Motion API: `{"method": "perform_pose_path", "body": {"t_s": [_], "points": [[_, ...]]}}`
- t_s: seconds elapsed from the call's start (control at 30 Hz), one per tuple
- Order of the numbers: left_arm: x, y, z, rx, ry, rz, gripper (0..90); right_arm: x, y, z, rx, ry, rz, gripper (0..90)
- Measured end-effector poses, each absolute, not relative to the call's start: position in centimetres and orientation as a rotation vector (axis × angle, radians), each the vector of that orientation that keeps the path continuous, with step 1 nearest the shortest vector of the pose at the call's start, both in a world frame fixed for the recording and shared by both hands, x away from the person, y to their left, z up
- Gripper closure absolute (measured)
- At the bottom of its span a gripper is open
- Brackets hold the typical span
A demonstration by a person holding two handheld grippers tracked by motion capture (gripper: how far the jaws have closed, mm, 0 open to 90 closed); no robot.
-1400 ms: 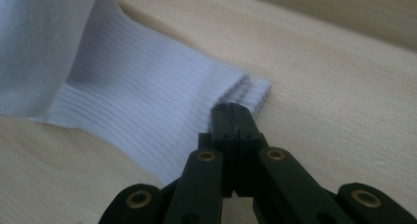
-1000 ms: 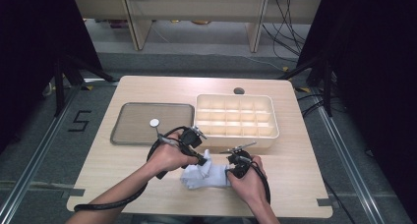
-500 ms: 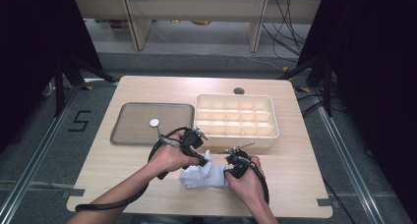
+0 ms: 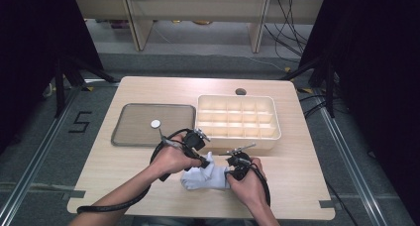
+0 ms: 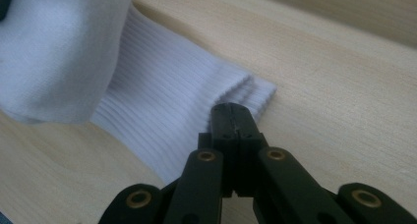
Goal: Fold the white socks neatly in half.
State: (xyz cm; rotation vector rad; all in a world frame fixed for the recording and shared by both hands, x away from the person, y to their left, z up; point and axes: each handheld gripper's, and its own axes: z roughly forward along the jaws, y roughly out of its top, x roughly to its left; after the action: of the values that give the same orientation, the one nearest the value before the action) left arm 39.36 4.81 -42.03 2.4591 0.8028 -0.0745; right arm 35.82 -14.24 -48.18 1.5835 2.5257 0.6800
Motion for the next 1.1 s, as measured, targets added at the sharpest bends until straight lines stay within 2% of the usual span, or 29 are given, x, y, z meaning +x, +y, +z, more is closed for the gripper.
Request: {"method": "perform_pose_path", "body": {"t_s": [0.93,1.1], "points": [[39.4,4.3,-42.3,2.466,0.809,-0.087,86.0,36.0,-14.6,-48.0,1.535,2.519,0.722,90.0],[39.3,4.2,-42.4,2.443,0.829,-0.087,86.0,36.2,-15.0,-47.1,1.690,2.448,0.705,90.0]]}}
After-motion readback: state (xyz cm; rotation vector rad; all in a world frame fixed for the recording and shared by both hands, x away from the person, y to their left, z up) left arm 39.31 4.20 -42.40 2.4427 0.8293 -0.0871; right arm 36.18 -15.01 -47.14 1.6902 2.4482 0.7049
